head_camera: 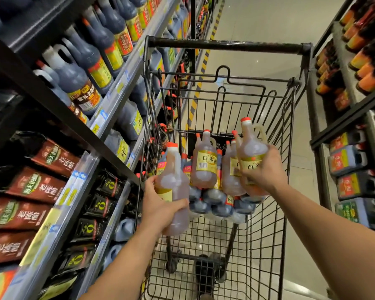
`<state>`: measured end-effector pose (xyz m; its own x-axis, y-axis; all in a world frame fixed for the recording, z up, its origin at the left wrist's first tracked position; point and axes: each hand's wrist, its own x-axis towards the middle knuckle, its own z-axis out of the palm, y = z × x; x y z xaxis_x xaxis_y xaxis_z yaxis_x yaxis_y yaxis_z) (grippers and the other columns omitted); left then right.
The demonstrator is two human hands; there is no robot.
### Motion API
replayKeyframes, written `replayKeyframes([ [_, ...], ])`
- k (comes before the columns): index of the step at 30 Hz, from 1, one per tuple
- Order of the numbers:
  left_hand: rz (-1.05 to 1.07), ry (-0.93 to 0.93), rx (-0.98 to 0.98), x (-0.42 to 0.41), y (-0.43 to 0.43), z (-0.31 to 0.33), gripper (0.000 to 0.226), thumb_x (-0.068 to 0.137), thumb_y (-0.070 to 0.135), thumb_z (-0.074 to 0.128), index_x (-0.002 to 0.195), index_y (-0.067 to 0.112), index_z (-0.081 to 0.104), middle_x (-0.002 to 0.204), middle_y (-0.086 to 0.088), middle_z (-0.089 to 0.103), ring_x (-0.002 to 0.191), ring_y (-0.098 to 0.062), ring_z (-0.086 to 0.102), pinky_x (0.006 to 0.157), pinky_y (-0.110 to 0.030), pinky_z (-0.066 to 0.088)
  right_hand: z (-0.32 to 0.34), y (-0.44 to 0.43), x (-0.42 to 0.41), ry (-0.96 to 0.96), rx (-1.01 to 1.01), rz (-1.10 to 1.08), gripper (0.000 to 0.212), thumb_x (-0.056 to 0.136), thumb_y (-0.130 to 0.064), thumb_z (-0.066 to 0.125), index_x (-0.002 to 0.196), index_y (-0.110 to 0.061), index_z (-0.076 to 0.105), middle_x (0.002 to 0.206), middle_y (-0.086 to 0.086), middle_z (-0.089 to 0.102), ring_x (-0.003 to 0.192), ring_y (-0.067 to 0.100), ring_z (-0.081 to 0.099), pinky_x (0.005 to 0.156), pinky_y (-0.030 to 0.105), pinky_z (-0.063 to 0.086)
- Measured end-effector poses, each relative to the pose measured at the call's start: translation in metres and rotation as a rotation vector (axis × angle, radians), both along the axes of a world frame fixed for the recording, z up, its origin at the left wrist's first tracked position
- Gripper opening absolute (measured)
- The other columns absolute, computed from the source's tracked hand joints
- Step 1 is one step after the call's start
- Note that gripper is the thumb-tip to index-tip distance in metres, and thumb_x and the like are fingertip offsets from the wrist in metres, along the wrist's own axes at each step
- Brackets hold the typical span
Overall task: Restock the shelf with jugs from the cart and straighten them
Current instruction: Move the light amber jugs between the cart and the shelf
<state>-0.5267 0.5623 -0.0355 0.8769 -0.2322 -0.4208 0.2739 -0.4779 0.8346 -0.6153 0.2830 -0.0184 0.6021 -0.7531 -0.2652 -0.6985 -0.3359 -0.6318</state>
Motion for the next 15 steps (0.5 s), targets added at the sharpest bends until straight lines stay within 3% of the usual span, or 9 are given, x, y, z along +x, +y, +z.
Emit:
replayKeyframes([
  [5, -0.012, -0.092, -0.063, 0.001, 0.006, 0.044, 0.089, 0.053, 0.025, 0.092, 0.112, 0.053, 0.032, 0.111, 0.028, 0.047, 0.094, 0.01, 0.049, 0.065, -0.016, 0.041, 0.048, 0.023, 0.01, -0.125, -0.055, 0.047, 0.095, 0.052, -0.025, 0.085, 0.132, -0.016, 0.036, 0.122, 0.007, 0.051, 0.104, 0.026, 0.058, 0.084, 0.049, 0.054],
  [10, -0.012, -0.223, -0.129, -0.003, 0.028, 0.097, 0.086, 0.052, 0.024, 0.094, 0.11, 0.052, 0.037, 0.109, 0.027, 0.05, 0.092, 0.015, 0.051, 0.066, -0.012, 0.042, 0.104, 0.06, 0.01, -0.284, -0.068, 0.084, 0.095, 0.041, -0.044, 0.074, 0.125, -0.018, 0.039, 0.114, 0.005, 0.055, 0.1, 0.025, 0.06, 0.082, 0.049, 0.054],
  [13, -0.004, -0.323, -0.167, -0.009, 0.047, 0.127, 0.09, 0.054, 0.019, 0.094, 0.123, 0.039, 0.038, 0.111, 0.026, 0.05, 0.094, 0.019, 0.051, 0.071, -0.007, 0.043, 0.136, 0.084, 0.007, -0.36, -0.097, 0.132, 0.09, 0.047, -0.04, 0.081, 0.125, -0.015, 0.044, 0.109, 0.005, 0.059, 0.095, 0.022, 0.062, 0.079, 0.046, 0.056],
  [15, -0.006, -0.387, -0.19, -0.014, 0.061, 0.147, 0.091, 0.055, 0.02, 0.094, 0.127, 0.032, 0.039, 0.112, 0.027, 0.048, 0.098, 0.011, 0.053, 0.076, -0.01, 0.042, 0.158, 0.101, 0.003, -0.429, -0.111, 0.168, 0.087, 0.05, -0.033, 0.084, 0.126, -0.012, 0.047, 0.111, 0.008, 0.06, 0.098, 0.023, 0.062, 0.083, 0.043, 0.055],
])
